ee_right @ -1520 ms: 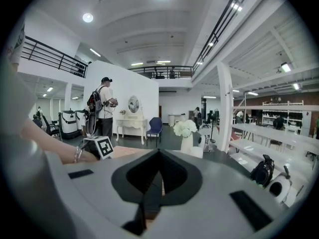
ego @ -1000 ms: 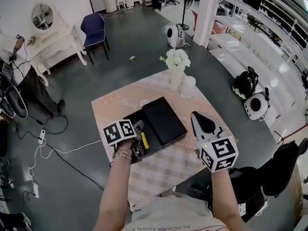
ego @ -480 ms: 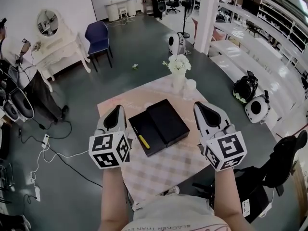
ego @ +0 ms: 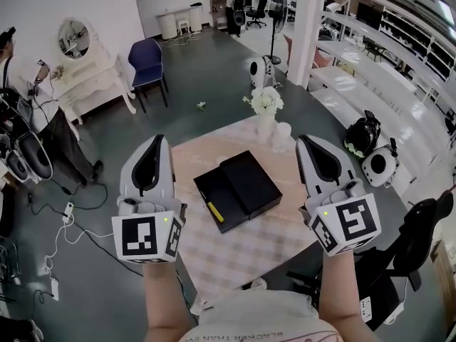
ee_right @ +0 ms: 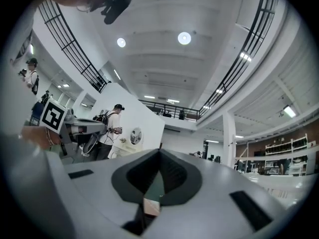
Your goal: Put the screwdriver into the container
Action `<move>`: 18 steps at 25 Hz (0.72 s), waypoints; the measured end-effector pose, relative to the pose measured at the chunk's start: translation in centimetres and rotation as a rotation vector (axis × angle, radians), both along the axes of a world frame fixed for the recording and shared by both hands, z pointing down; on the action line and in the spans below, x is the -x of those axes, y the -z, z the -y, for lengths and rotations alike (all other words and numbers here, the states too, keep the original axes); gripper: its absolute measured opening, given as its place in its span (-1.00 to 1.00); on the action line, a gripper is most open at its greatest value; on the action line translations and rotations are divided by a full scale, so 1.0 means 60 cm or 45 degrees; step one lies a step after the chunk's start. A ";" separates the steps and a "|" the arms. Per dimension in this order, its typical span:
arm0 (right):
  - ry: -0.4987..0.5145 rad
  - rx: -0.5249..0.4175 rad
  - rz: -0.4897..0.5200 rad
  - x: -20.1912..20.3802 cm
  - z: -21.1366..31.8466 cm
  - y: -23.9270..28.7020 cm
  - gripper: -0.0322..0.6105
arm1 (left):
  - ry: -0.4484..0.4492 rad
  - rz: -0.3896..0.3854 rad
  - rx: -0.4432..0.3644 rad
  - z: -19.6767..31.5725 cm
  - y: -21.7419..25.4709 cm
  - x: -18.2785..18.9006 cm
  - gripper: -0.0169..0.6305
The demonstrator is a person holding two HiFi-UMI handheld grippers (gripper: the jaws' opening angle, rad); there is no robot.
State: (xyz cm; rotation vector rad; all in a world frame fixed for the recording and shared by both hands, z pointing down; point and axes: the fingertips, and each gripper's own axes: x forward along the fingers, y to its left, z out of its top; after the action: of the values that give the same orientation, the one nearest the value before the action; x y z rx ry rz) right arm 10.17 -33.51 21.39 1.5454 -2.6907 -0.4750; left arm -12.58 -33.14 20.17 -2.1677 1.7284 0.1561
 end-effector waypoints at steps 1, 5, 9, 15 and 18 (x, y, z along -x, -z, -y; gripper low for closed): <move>-0.002 -0.007 0.000 0.000 -0.002 0.003 -0.89 | -0.006 -0.007 -0.007 -0.002 0.005 0.000 -0.91; -0.031 -0.029 0.009 0.000 -0.004 0.017 -0.89 | -0.014 -0.045 -0.008 -0.006 0.019 0.010 -0.91; -0.073 -0.038 0.021 -0.016 0.000 0.022 -0.89 | -0.013 -0.054 0.003 -0.001 0.017 0.009 -0.91; -0.086 -0.034 0.008 -0.015 -0.003 0.022 -0.89 | -0.019 -0.064 0.010 0.000 0.016 0.014 -0.91; -0.085 -0.035 0.005 -0.010 -0.007 0.026 -0.89 | -0.022 -0.062 0.011 -0.001 0.018 0.017 -0.91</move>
State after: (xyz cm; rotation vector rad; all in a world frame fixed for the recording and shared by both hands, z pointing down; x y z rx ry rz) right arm 10.77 -33.12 19.82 1.6386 -2.6367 -0.5090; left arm -13.59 -33.09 19.08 -2.2028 1.7404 0.2080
